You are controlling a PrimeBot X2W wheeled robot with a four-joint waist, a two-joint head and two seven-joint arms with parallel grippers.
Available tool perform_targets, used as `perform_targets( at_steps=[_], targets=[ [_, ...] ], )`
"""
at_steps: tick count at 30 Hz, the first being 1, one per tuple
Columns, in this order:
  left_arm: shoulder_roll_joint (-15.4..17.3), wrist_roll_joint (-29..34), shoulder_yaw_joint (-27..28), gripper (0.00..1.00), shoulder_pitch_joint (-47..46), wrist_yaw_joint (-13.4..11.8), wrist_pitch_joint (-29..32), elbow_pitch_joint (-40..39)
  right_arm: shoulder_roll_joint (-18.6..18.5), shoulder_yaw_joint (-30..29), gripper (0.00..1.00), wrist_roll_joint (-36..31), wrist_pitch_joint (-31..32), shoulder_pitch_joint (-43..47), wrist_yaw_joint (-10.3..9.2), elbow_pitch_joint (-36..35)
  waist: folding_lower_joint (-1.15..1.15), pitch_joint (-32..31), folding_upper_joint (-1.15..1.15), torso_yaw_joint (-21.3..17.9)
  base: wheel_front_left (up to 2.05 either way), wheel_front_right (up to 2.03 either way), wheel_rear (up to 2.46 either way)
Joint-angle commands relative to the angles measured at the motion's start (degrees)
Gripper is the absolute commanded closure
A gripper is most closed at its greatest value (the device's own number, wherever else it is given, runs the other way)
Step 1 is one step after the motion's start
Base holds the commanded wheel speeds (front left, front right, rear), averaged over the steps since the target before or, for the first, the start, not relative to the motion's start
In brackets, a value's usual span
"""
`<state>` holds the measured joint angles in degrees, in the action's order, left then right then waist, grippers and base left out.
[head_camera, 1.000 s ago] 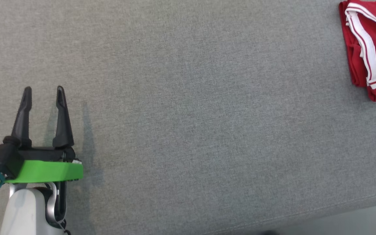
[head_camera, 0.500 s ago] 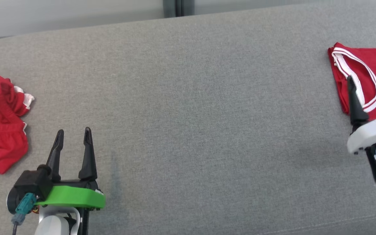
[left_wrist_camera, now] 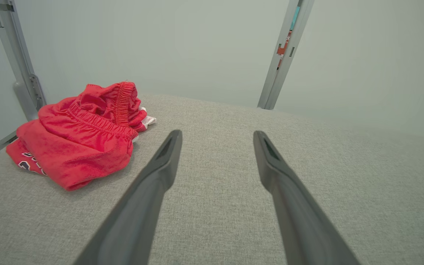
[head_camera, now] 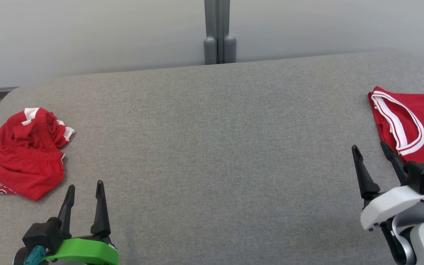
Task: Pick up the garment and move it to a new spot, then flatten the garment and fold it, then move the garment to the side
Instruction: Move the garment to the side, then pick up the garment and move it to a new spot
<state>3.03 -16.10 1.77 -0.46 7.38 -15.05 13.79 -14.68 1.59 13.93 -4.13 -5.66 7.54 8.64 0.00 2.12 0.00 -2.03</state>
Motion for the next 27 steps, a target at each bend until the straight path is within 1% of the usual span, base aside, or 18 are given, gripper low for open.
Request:
perform_targets(
  at_steps=[1, 6, 12, 21, 27],
  targets=[
    [0.0, 0.0, 0.1, 0.0, 0.9, 0.1, -0.1, 0.2, 0.6, 0.1, 0.0, -0.4, -0.1, 1.4, -0.11, -0.9, 0.0, -1.4, 0.0, 1.3, 0.0, 0.0, 0.0],
    [0.0, 0.5, -0.1, 0.0, 1.2, 0.1, -0.1, 0.5, 2.9, -1.4, 0.0, -1.4, 0.6, 5.1, -0.11, -3.9, 0.0, -1.8, 0.0, 2.0, 0.0, 0.0, 0.0],
    [-0.1, 0.9, -0.2, 0.0, 0.7, 0.1, -0.1, 0.1, 5.5, -2.5, 0.0, -2.9, 1.7, 7.3, -0.11, -6.9, 0.0, -1.5, 0.0, 2.2, 0.0, 0.0, 0.0],
    [-0.1, 0.8, -0.8, 0.0, -0.5, 0.1, -0.1, -0.1, 6.1, -3.0, 0.0, -2.9, 1.5, 7.6, -0.11, -6.4, 0.0, -1.5, 0.0, 2.4, 0.0, 0.0, 0.0],
    [-0.1, 1.0, -0.6, 0.0, -0.6, 0.1, -0.1, -0.5, 5.9, -3.2, 0.0, -3.0, 1.3, 7.9, -0.11, -6.2, 0.0, -1.3, 0.0, 3.7, 0.0, 0.0, 0.0]
  ],
)
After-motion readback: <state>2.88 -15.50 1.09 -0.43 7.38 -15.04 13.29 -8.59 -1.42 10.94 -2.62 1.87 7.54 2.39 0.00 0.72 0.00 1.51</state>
